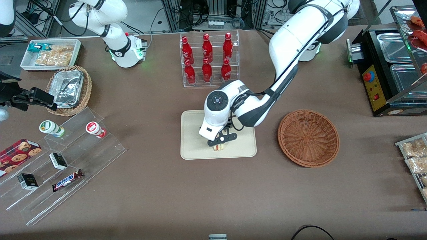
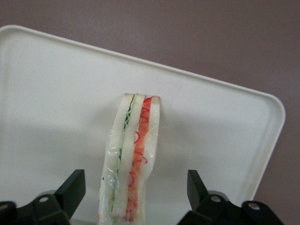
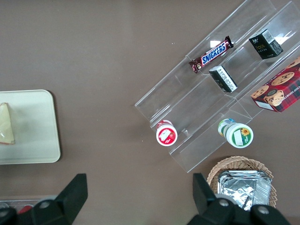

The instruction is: Place sandwich from basket to tray

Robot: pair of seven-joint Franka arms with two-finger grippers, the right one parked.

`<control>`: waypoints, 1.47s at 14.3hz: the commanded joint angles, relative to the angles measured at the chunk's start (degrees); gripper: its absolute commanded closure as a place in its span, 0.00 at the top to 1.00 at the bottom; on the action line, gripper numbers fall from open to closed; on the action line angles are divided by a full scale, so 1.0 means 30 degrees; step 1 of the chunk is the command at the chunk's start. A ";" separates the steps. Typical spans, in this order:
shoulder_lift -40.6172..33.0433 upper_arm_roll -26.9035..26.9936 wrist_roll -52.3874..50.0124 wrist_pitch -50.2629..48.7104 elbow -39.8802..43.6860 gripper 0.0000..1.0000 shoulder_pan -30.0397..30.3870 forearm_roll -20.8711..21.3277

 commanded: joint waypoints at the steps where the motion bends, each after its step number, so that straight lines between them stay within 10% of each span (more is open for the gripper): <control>1: -0.2351 0.0051 -0.0599 -0.2143 -0.0245 1.00 0.0280 -0.0190; 8: -0.5199 0.0023 0.0043 -0.6687 -0.1063 1.00 0.3530 -0.0311; 17: -1.1140 0.0051 0.9730 -0.7338 -0.6742 1.00 0.9242 -0.3321; 21: -1.4044 0.2860 1.5444 -0.9793 -0.7540 1.00 0.9102 -0.5638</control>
